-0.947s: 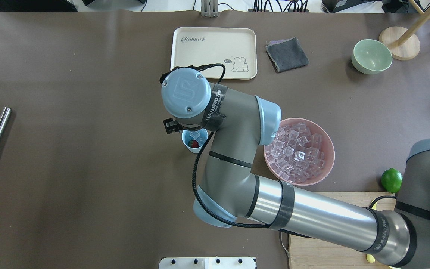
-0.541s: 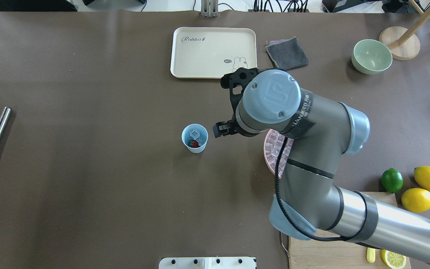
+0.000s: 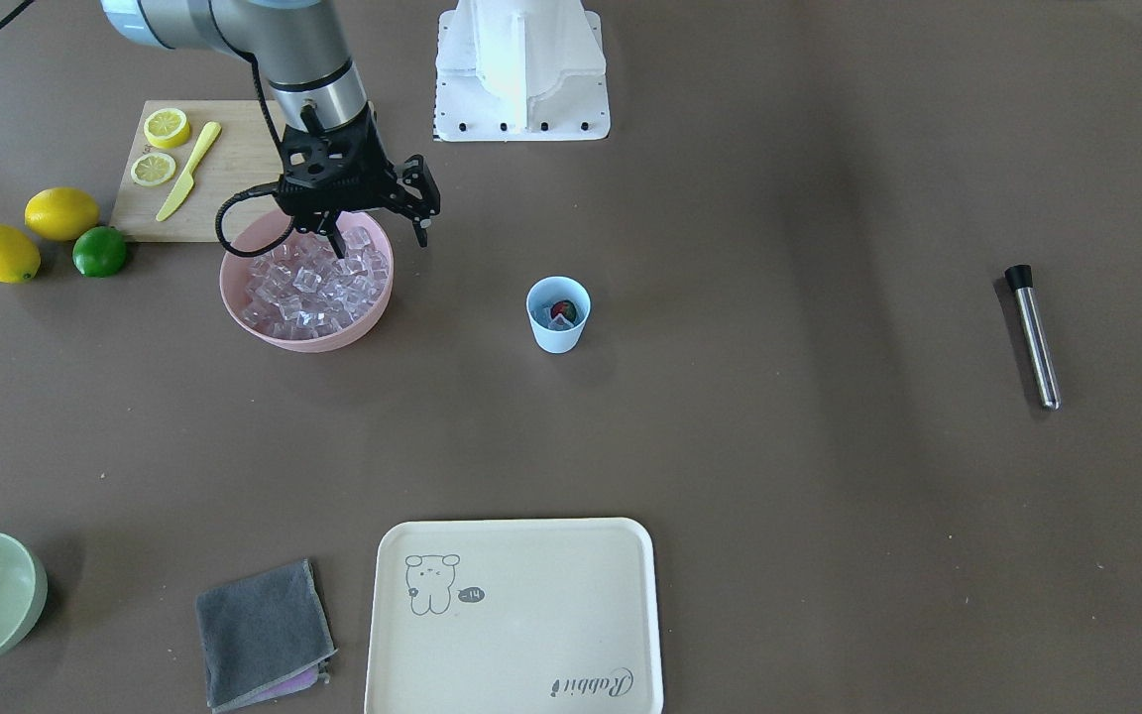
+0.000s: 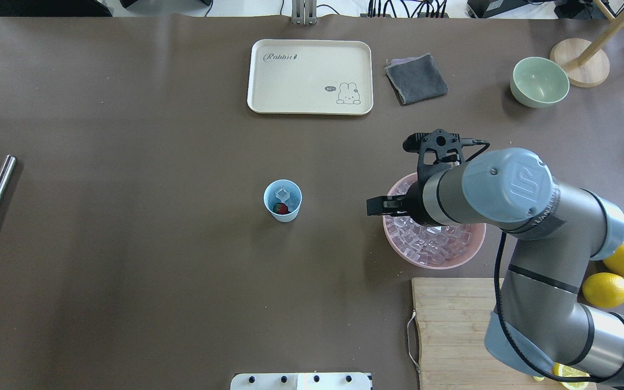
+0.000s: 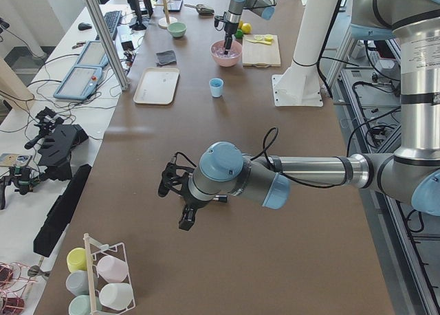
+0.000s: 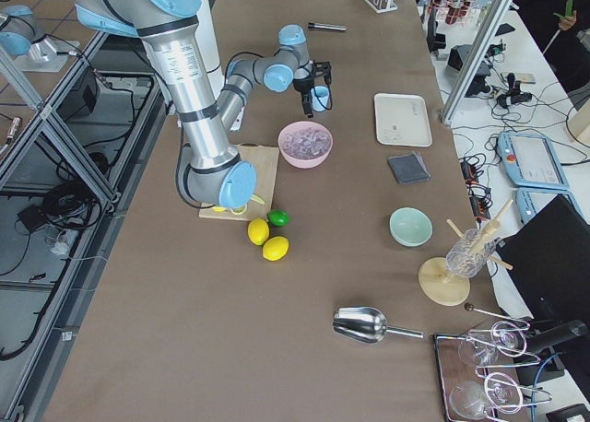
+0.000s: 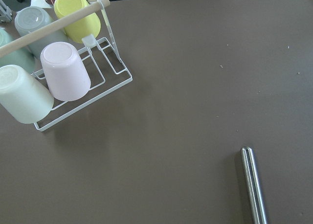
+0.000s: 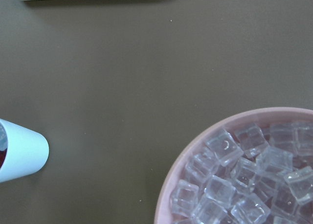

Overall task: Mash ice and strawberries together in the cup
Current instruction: 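Move the right gripper back into the pink bowl of ice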

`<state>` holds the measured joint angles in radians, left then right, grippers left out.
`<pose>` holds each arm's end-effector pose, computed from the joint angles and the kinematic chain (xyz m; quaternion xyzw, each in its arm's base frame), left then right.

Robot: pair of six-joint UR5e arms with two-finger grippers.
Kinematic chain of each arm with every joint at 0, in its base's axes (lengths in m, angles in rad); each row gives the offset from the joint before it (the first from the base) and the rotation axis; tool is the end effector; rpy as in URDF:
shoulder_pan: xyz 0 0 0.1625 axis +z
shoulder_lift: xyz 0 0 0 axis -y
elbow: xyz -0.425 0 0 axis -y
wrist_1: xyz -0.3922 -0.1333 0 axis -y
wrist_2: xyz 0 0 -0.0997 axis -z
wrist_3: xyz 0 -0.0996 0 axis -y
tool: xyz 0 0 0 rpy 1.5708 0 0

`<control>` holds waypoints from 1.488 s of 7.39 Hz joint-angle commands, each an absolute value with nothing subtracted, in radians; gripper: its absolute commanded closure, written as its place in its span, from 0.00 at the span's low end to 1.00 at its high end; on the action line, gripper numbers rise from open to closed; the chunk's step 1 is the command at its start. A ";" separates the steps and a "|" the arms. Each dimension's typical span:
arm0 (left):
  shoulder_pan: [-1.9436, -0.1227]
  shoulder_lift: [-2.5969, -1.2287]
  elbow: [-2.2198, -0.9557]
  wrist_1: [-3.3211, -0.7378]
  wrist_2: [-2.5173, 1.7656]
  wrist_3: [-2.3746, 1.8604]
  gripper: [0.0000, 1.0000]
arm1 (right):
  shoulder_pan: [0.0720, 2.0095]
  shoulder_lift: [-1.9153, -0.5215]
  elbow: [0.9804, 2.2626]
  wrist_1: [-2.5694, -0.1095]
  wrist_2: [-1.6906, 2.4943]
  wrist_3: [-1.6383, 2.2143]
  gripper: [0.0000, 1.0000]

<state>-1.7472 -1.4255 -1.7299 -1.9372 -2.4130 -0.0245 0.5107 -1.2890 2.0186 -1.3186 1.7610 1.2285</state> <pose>-0.1367 -0.4305 0.6022 0.2024 0.3872 -0.0130 0.8994 -0.4215 -0.3674 0.2807 0.1179 -0.4619 0.0292 0.8786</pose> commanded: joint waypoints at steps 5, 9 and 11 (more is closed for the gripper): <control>-1.746 -1.428 -1.735 -1.939 -2.413 -0.026 0.02 | 0.468 -1.460 2.071 -1.164 1.789 1.487 0.06; -1.746 -1.424 -1.733 -1.940 -2.413 -0.023 0.02 | 0.422 -1.413 2.025 -1.163 1.753 1.608 0.08; -1.746 -1.422 -1.733 -1.940 -2.413 -0.023 0.02 | 0.419 -1.411 2.022 -1.163 1.753 1.609 0.09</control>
